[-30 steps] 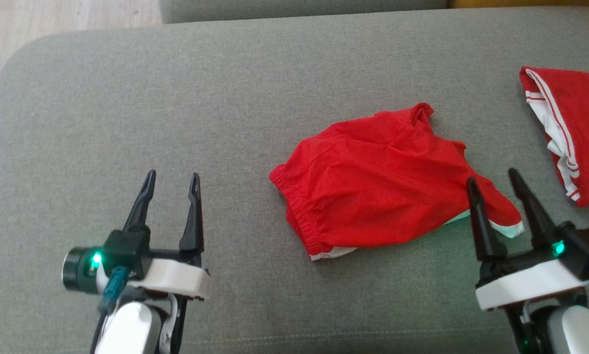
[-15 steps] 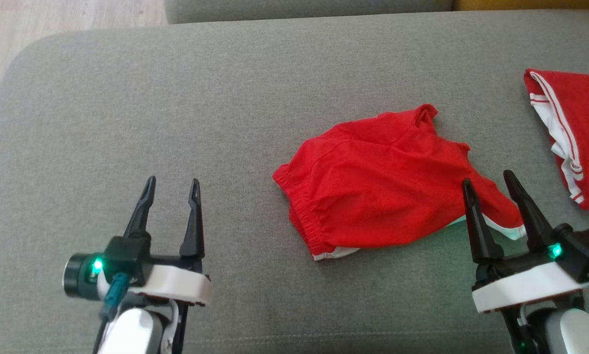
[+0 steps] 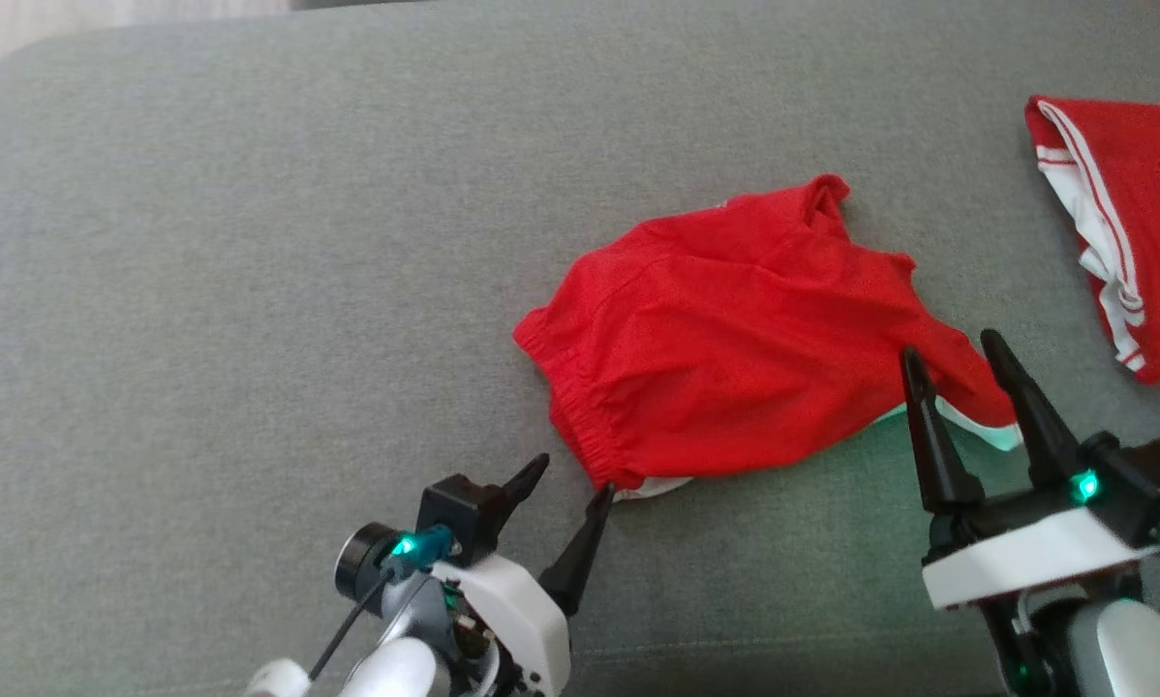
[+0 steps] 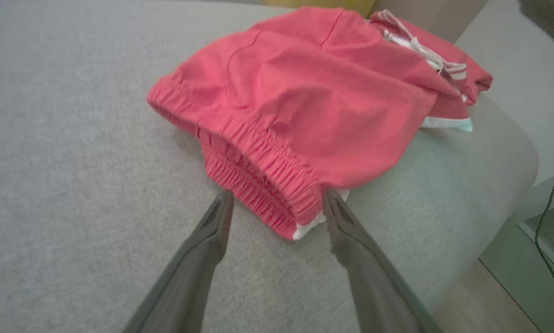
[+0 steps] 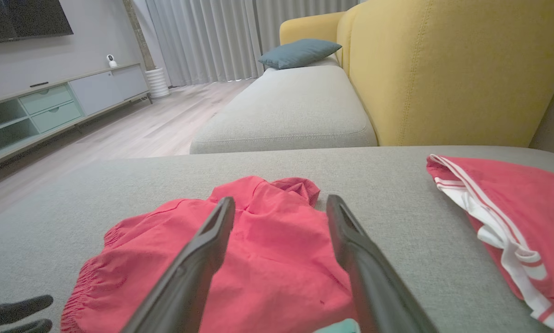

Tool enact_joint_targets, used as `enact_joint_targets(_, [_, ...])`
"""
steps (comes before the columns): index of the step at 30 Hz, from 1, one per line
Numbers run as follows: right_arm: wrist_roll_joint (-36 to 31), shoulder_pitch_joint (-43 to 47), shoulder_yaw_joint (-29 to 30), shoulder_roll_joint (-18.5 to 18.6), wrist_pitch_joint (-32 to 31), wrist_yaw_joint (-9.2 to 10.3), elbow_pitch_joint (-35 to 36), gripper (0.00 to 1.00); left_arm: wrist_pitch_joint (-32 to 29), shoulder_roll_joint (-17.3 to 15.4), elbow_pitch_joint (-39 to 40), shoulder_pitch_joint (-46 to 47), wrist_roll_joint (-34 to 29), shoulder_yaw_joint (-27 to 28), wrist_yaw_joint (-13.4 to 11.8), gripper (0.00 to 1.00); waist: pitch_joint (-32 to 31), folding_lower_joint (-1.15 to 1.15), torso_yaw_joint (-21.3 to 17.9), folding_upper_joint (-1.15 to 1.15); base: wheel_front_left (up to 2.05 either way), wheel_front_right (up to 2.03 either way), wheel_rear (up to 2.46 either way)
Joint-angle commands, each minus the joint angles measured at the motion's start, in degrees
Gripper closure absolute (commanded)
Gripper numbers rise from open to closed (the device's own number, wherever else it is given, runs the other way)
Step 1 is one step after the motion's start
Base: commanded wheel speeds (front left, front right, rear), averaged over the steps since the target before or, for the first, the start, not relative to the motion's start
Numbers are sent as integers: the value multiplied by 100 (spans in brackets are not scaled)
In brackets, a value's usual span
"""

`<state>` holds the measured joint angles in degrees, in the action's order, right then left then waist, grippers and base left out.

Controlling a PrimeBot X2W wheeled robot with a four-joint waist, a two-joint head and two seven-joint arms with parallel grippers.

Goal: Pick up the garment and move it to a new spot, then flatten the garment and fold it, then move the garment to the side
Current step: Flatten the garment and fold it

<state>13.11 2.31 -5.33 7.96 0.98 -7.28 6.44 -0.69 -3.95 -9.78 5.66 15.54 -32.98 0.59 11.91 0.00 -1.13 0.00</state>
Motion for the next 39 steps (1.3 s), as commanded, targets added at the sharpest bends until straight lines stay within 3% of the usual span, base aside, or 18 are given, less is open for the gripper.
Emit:
enact_joint_targets(1, [58, -244, -128, 22, 16, -21, 175, 0, -27, 28, 101, 252, 56, 141, 19, 0, 62, 0, -69, 0, 0, 0, 0])
enact_joint_targets(9, [136, -314, -116, 27, 59, -21, 108, 0, 0, 81, -416, 569, 452, 0, 204, 0, 180, 0, -274, 0, 0, 0, 0])
enact_joint_targets(10, [155, -315, -101, 15, 65, -21, 91, 0, 162, 88, -449, 661, 545, -26, 272, 65, 189, 0, -304, 0, 0, 0, 0])
enact_joint_targets(11, [166, -318, -94, 15, 69, -21, 84, 0, 273, 90, -461, 708, 553, -20, 275, 100, 192, 0, -317, 0, 0, 0, 0])
enact_joint_targets(18, [231, -282, -14, 10, 69, -21, 35, 0, 676, 71, -515, 869, 795, 258, 158, 100, 196, 0, -334, 0, 0, 0, 0])
enact_joint_targets(39, [139, -235, 438, 61, 46, -21, -40, 0, 143, -762, -7, 404, 1089, 1202, -714, 100, 124, 0, -133, 0, 0, 0, 0])
